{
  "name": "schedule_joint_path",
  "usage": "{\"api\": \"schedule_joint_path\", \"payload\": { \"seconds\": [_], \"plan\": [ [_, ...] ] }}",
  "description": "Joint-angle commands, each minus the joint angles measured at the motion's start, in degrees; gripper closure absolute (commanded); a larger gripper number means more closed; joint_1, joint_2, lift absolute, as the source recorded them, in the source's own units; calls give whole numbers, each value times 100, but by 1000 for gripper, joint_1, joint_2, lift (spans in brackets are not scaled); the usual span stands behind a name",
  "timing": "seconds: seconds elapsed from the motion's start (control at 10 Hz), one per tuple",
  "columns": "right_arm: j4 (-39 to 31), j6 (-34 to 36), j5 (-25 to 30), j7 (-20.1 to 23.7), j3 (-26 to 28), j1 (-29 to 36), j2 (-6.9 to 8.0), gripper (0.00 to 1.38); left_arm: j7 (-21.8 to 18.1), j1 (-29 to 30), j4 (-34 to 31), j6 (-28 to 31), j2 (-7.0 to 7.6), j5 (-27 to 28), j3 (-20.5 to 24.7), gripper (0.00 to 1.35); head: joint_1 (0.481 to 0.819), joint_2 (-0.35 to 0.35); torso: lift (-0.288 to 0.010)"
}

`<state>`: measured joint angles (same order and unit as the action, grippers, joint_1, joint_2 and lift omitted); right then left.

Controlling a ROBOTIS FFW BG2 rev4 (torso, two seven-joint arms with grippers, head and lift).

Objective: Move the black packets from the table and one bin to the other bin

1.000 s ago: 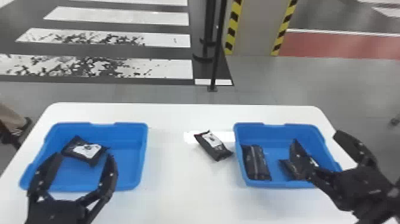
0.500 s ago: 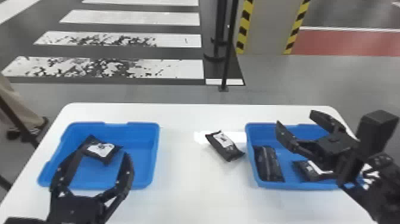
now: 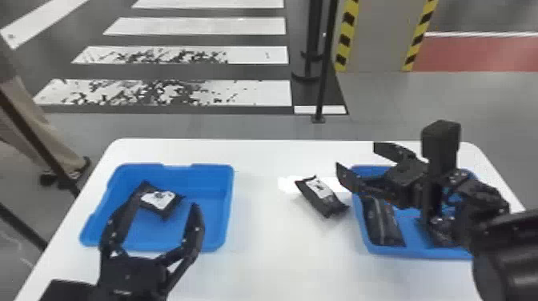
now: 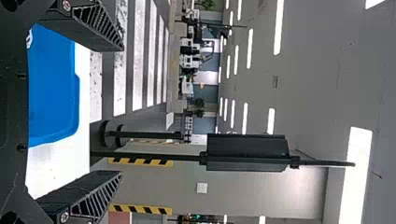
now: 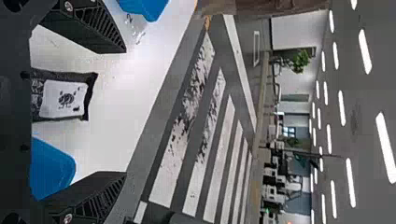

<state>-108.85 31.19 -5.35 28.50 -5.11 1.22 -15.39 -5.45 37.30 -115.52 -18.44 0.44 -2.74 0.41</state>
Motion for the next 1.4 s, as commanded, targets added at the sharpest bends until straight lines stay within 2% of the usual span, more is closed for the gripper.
{"api": "schedule_joint_path", "payload": {
  "seconds": [0.0, 0.3, 0.5, 0.7, 1.0, 1.3],
  "plan": [
    [176, 594, 352, 68, -506, -516, -78, 81, 0, -18, 0, 16, 0, 11, -18, 87, 695, 64, -110],
    [851, 1536, 775, 165, -1306, -1472, -193, 78, 0, -60, 0, 44, -9, 34, -41, 87, 695, 109, -110],
    [1794, 1212, 786, 349, -1843, -2133, -254, 71, 0, -102, 0, 86, -18, 68, -75, 87, 695, 109, -110],
    [2455, 861, 649, 358, -2231, -2428, -254, 71, 0, -144, 0, 128, -18, 80, -110, 87, 695, 112, -110],
    [3144, 622, 581, 349, -2791, -2822, -245, 71, 0, -228, 70, 156, -18, 80, -178, 87, 695, 120, -110],
    [3495, 481, 466, 252, -3065, -3047, -245, 71, 9, -327, 169, 156, -18, 45, -258, 87, 695, 118, -110]
  ]
}}
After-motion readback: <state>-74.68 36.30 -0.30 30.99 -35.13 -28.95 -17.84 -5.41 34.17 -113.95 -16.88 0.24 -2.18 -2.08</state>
